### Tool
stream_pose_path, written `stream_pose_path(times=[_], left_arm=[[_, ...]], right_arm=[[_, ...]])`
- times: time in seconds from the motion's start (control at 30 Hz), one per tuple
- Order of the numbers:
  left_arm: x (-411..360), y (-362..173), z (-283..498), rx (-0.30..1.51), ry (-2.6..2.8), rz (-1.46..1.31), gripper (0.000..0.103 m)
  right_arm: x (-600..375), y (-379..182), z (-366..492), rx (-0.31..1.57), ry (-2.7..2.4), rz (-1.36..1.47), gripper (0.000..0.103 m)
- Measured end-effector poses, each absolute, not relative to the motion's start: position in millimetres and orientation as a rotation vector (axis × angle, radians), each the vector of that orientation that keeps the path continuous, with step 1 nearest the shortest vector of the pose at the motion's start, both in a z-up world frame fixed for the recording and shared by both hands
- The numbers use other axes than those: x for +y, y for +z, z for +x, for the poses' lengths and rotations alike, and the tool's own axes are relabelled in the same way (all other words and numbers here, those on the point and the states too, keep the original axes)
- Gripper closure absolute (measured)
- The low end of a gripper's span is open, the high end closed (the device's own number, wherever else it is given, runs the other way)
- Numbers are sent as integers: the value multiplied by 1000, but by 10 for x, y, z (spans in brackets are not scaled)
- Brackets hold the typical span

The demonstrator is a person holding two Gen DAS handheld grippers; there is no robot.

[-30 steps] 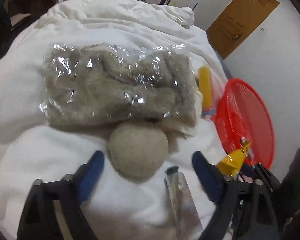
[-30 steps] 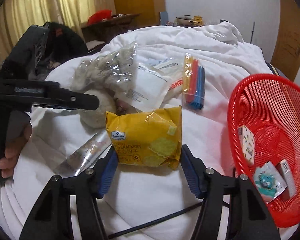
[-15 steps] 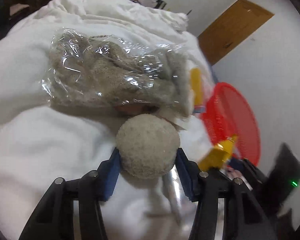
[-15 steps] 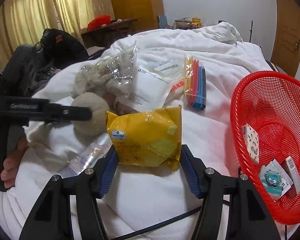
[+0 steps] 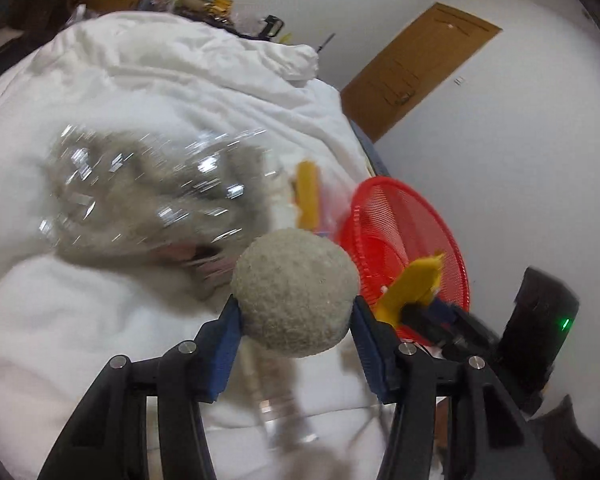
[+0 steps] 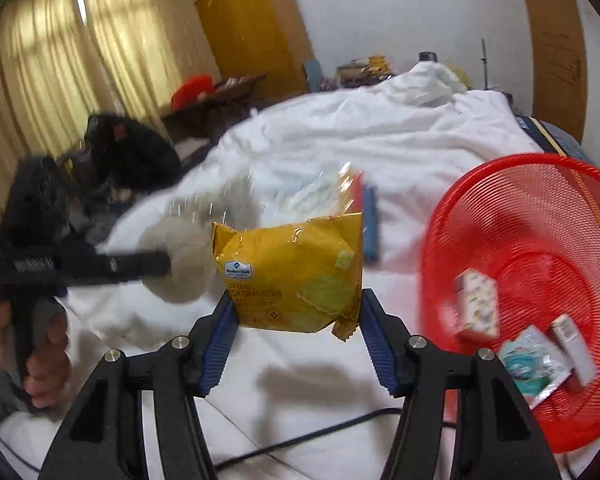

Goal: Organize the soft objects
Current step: 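Carry the ball and cracker packet into the red basket and release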

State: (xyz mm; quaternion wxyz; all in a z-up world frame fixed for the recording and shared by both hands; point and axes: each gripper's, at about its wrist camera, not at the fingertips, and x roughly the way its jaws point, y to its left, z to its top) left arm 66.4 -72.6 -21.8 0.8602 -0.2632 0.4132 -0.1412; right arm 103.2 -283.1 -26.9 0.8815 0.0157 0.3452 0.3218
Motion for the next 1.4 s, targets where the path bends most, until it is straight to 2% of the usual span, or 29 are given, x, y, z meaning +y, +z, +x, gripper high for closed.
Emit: stream_pose_path(times=[0.17,0.33,0.57,0.8,1.1,1.4], left_arm=[[-1259,154,852,888,-369,-450,47],[-1929,274,1136,923,-404,-332,47],[-2867,-54,1492,1020,-389,-148,47],[-3574,-476,1777,1103,-382,-12,47],[-3984,-934,1803,1151,-325,99,47],[-3926,-976,1773,1125,-258,120,46]], right_arm=[[-3497,123,1159,697,568,63,44],[-4213,16,1441,766,385,91,44],[-4713,-597,1938,961,95,133,44],[-4771,-721,2145,1012,18,113,44],[-4608,-977,2365,1109,-49,-13,44],[-4641,-1090,2420,1137,-57,12,44]])
